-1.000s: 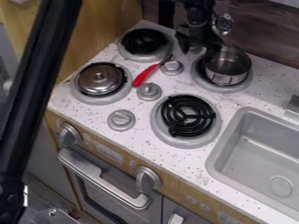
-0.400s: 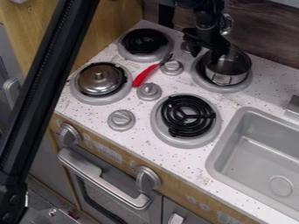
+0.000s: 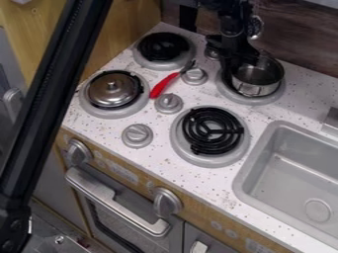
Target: Put the pan on the bottom right burner
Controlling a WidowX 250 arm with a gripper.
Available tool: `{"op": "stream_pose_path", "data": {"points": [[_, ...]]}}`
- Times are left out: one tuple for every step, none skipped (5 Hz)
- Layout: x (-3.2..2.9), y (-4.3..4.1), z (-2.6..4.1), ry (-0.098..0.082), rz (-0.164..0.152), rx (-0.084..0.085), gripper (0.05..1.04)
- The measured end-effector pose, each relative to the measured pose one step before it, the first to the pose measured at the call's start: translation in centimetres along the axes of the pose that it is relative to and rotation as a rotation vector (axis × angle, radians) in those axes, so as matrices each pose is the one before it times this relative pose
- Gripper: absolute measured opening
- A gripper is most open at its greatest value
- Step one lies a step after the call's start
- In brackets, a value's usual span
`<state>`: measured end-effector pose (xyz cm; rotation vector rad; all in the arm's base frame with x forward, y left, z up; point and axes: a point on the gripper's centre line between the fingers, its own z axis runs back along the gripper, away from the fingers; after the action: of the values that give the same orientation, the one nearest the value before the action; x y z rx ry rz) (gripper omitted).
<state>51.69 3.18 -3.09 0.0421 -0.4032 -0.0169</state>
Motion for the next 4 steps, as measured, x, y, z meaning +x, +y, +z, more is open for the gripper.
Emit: {"op": "stream_pose_path", "data": {"points": [[-0.618, -0.078, 0.663, 0.0217, -0.0203, 0.0043, 0.081], [-1.283, 0.196, 2.88, 0.0179, -0.0032, 0.0225, 0.063], [-2.961, 0.684, 1.571, 0.0702, 0.0416, 0.0033, 0.055], [-3.152, 0.699, 0.389, 0.0471, 0.0956, -0.038, 0.055]]}}
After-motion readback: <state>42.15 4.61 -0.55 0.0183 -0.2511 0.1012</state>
